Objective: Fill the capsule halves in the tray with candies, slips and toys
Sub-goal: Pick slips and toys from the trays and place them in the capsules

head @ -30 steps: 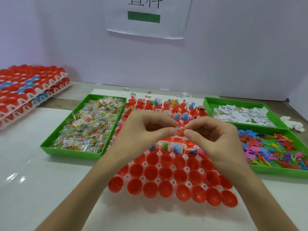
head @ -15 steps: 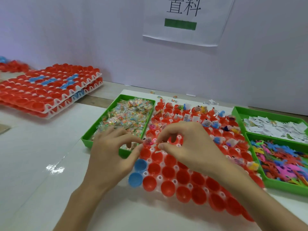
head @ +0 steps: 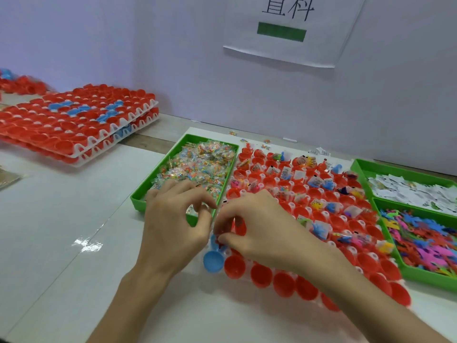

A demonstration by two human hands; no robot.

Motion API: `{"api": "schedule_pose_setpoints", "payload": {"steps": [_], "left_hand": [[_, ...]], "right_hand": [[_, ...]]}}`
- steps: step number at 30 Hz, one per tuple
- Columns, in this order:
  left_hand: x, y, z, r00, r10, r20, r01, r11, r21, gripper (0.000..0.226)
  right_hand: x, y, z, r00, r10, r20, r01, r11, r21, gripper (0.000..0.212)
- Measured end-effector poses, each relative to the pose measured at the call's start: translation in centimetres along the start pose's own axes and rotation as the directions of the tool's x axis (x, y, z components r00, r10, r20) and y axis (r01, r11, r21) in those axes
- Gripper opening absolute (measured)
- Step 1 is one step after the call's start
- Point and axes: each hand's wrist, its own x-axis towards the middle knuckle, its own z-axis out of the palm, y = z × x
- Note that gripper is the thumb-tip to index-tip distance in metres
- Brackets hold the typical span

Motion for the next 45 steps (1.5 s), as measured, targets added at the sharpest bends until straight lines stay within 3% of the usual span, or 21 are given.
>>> {"api": "schedule_pose_setpoints", "payload": {"steps": [5,11,18,34,38,41,45], "left_hand": [[0.1,-0.1,0.0,0.999,-0.02,-0.038,0.018,0.999,-0.039,0.016],[0.2,-0.3,0.2,0.997,-0.022,-0.072,0.013,0.993,-0.116,0.016],[0.1,-0.3,0.2,0.997,-0.027,-0.077,0.015,0.988,-0.153,0.017],[0.0,-0.1,0.2,0.992,-0.063,-0.106,0.045,0.986,-0.163,0.017],[0.0,-0.3,0.3,0.993,-0.046,-0.106,0.029,0.987,-0.16,0.017],[0.0,-0.4,0.2,0.992,-0.06,-0.11,0.039,0.983,-0.18,0.018],[0.2,-0.7,0.1,0.981,-0.151,-0.122,0.115,0.958,-0.262,0.027]], "right_hand": [[0.6,-0.4,0.6,1.0,0.016,-0.002,-0.016,1.0,-0.011,0.008],[0.2,-0.2,0.8,0.993,0.094,-0.071,-0.083,0.985,0.149,0.008],[0.0,-0.6,0.5,0.998,0.034,0.05,-0.036,0.998,0.042,0.006],[-0.6,-0.6,-0.2,0.999,-0.004,0.039,0.002,0.997,0.073,0.024],[-1.2,-0.5,-1.2,1.0,0.007,-0.027,-0.004,0.995,0.096,0.024],[-2.5,0.6,-3.3,0.985,0.059,-0.163,-0.031,0.986,0.167,0.017],[-6.1,5.3,-7.1,0.86,0.215,-0.463,-0.134,0.97,0.202,0.015]]}}
